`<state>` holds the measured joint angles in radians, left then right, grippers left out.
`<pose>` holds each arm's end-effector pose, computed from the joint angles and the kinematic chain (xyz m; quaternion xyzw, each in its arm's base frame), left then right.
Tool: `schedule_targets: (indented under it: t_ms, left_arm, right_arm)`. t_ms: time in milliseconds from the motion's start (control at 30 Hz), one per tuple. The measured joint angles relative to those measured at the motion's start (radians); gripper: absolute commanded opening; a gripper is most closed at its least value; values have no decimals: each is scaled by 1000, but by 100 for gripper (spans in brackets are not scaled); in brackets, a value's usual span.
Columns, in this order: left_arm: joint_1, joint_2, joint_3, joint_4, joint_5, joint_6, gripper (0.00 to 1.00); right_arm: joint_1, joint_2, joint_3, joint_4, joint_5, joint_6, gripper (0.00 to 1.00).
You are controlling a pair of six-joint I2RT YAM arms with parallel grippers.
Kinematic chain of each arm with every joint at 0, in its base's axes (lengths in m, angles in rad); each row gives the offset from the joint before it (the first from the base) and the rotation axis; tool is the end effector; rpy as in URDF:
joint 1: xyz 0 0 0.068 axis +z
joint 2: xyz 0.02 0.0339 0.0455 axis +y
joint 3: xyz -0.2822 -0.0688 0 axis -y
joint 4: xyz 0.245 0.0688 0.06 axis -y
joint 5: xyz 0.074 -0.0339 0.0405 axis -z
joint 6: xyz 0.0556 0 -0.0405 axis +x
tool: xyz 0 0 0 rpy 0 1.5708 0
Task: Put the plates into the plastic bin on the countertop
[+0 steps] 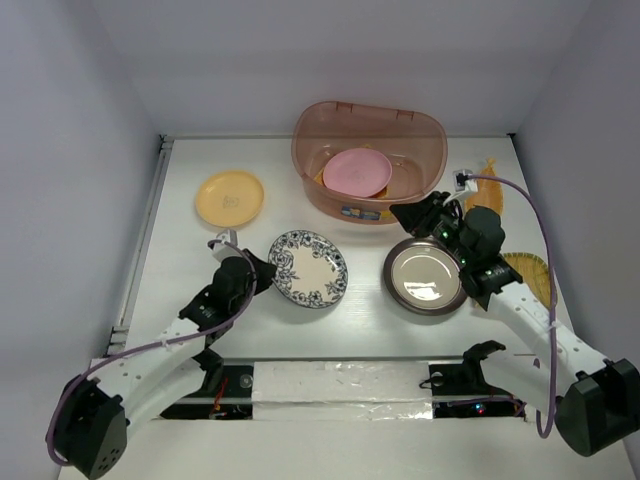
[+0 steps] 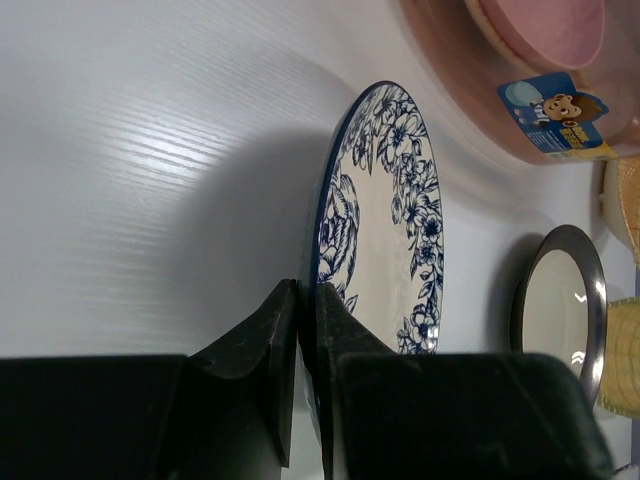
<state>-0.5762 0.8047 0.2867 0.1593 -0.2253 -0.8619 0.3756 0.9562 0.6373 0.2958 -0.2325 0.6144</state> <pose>0.1635 -0.0914 0.2027 -0.1796 0.7993 -0.3033 0.4867 0.2156 0.0988 0.3213 0.0041 0.7150 0.4028 0.5714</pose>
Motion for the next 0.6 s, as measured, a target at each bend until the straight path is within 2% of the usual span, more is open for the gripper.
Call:
schedule_targets:
  t_ms: [267,600]
  left_arm:
    - [65,-137,25,-148,68,18,0]
    - [122,-169,226,-211,175,39,0]
  right_arm:
    - [0,-24,0,-10,24,-1,25]
    - [0,-82,0,-58,43,-6,26]
